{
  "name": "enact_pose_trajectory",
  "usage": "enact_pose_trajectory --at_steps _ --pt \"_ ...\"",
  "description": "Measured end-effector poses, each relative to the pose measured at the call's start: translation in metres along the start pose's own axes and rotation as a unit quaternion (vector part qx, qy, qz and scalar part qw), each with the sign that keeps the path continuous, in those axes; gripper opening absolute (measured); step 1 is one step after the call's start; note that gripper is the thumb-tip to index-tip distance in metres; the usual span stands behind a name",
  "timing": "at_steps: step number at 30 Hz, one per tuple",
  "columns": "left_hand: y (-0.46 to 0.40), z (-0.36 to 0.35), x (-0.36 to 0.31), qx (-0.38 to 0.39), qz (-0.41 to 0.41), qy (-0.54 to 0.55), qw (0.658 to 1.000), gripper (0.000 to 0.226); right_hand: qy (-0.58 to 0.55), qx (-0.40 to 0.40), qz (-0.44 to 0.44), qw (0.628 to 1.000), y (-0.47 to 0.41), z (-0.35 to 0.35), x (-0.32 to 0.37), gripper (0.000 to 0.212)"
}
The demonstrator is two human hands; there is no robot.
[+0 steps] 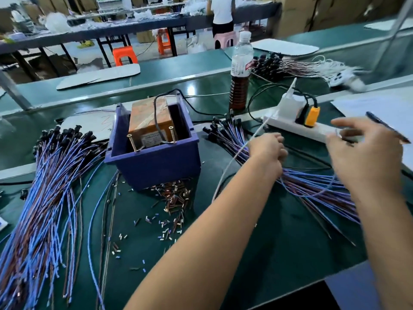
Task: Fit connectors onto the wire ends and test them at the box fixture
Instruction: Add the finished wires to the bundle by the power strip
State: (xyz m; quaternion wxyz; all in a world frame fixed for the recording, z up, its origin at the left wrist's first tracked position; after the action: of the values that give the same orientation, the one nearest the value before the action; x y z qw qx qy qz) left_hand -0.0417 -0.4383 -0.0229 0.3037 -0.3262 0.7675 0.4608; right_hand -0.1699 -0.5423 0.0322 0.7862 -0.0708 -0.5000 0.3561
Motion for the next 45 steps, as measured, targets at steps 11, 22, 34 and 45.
enact_pose_trajectory --at_steps 11,22,34,45 --pt "-0.015 0.049 -0.053 -0.137 -0.130 0.216 0.958 0.029 0.122 0.272 0.176 0.938 0.041 -0.069 0.051 0.036" --pt "-0.027 0.074 -0.060 -0.290 -0.173 -0.003 0.941 0.024 0.168 0.281 0.102 0.939 0.029 -0.061 0.031 0.014" --pt "-0.010 0.076 -0.048 -0.290 -0.185 -0.257 0.903 0.020 0.194 0.232 0.133 0.944 0.043 -0.090 0.018 0.045" --pt "-0.011 0.066 -0.042 -0.237 -0.201 -0.333 0.890 0.010 0.211 0.200 0.116 0.950 0.043 -0.099 0.027 0.025"
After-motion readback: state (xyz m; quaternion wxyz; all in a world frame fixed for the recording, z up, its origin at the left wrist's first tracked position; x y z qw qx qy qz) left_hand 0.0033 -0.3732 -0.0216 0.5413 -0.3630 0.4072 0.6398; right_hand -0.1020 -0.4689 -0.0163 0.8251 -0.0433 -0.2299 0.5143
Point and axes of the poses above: each hand's wrist, its own y-axis away from the middle knuckle, its own z-axis out of the back of the hand, x = y × z, the point moved 4 cm from there along -y, towards the middle knuckle, and after that the axes turned 2 degrees about -x, right-handed, at the moved point
